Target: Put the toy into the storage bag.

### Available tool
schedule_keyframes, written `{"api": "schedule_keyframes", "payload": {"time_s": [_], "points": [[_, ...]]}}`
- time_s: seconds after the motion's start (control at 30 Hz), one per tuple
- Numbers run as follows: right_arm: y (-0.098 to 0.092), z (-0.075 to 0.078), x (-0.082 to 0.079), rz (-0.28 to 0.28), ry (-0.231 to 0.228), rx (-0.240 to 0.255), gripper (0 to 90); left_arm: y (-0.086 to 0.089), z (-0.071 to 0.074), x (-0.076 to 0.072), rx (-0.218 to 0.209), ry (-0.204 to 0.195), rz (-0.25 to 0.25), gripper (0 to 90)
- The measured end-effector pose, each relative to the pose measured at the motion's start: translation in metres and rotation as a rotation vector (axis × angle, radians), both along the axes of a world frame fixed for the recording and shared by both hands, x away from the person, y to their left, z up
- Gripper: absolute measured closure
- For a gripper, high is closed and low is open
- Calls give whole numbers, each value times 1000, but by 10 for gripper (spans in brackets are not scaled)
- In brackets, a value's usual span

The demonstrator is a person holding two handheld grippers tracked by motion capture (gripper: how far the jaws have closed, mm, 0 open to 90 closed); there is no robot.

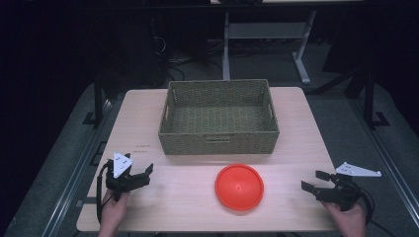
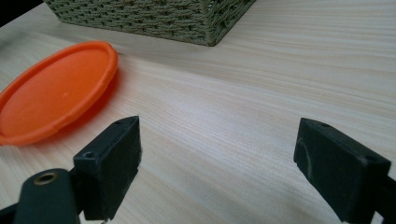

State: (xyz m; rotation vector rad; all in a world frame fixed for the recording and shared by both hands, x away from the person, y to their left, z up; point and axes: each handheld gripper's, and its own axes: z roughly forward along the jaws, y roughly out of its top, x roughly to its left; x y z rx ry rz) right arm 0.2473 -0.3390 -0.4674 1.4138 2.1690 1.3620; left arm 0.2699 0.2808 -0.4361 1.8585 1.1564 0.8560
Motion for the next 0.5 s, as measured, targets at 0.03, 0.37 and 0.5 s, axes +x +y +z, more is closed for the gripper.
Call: {"api": "schedule_keyframes", "payload": {"time_s": [0.03, 0.37, 0.5], "points": [[0, 0, 1, 3, 1, -4, 148, 1, 0, 0, 1, 1, 5, 128], [8, 5, -1, 16, -8, -18, 147, 1, -1, -1, 8, 0, 0, 128], [17, 8, -2, 44, -29, -37, 147, 1, -2, -1, 11, 5, 2, 128]]}}
